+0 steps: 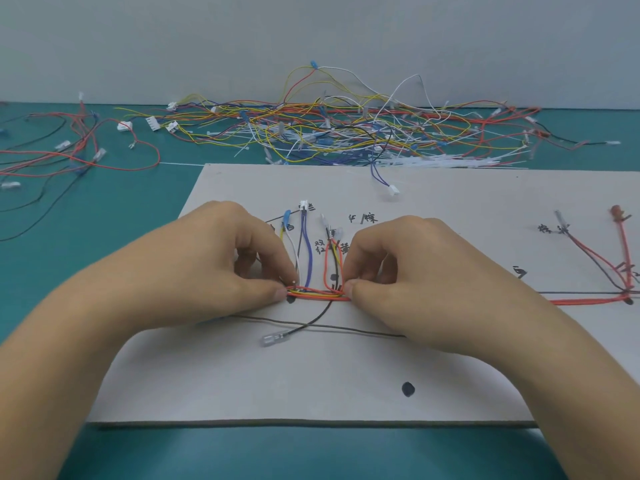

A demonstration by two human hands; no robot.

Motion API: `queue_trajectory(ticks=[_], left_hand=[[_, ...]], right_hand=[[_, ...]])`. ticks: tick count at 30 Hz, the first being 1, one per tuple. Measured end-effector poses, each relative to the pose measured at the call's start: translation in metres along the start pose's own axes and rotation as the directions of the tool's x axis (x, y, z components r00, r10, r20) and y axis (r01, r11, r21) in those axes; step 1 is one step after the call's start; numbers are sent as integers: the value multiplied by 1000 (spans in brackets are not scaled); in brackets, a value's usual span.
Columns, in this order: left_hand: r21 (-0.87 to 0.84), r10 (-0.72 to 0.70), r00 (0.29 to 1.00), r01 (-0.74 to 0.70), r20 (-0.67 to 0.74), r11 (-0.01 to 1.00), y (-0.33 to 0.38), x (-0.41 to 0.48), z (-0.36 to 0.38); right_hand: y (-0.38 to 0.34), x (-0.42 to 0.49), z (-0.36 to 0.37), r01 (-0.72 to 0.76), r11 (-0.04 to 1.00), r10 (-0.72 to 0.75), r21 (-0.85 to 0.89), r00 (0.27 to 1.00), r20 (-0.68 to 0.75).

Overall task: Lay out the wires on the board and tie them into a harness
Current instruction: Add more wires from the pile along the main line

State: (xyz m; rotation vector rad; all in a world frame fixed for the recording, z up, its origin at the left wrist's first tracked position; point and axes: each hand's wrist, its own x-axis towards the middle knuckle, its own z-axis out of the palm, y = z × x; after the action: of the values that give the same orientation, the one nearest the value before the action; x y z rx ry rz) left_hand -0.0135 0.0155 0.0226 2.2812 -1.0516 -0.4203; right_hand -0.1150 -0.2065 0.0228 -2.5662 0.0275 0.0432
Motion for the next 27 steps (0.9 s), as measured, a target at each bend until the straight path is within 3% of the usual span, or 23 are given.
queue_trajectory(ticks=[13,27], left_hand=[[-14,39,995,-40,-88,999,0,0,3],[11,-16,982,18,-191,1000,-6,4,8]], right_hand=[[1,0,2,16,1000,-16,-3,1000,-21],[-2,-2,4,47,999,-46,7,998,-45]])
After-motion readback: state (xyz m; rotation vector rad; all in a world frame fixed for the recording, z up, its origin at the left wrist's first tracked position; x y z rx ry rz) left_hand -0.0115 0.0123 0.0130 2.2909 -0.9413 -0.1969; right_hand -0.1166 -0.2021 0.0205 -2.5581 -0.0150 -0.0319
